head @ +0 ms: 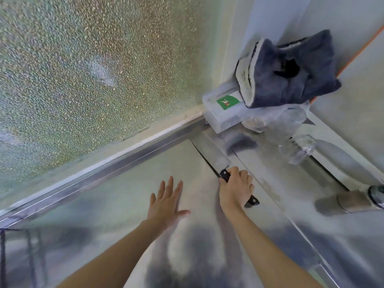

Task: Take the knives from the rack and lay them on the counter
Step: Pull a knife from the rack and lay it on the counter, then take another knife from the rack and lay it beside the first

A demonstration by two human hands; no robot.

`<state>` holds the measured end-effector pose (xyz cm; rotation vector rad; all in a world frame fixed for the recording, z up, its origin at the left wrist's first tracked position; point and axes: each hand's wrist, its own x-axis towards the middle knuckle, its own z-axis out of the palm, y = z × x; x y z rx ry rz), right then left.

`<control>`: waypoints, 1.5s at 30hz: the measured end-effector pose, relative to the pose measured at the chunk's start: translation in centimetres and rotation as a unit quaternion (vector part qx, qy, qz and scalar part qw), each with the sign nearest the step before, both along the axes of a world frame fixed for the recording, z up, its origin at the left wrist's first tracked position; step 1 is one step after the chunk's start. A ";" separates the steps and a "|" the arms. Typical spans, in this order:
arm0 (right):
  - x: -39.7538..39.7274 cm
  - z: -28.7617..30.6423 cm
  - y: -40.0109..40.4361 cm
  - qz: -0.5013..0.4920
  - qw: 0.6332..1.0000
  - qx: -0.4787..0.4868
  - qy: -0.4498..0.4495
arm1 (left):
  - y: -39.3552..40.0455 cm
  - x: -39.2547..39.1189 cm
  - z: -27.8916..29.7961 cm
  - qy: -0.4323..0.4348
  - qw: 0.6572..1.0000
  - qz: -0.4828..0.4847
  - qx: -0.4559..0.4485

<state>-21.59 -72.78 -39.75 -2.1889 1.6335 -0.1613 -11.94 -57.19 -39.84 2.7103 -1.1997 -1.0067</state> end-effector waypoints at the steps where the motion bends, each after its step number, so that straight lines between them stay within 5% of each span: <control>1: 0.4 -0.1 -0.1 -0.002 1.000 0.005 -0.003 | 0.0 0.0 0.0 0.002 1.000 0.000 0.003; 18: 0.6 -0.4 0.1 0.005 0.998 0.045 -0.036 | -0.1 0.2 -0.1 0.013 1.000 0.000 0.006; 23: 1.0 3.4 1.0 0.087 0.991 0.068 -0.078 | 0.7 1.9 4.3 0.039 0.990 0.098 -0.097; 31: 7.9 15.1 9.1 0.333 0.910 0.176 -0.170 | 11.0 6.1 17.4 -0.012 0.934 0.244 -0.261; 45: 16.7 32.0 36.5 0.615 0.734 0.082 -0.277 | 40.9 6.1 33.9 -0.248 0.826 0.400 -0.310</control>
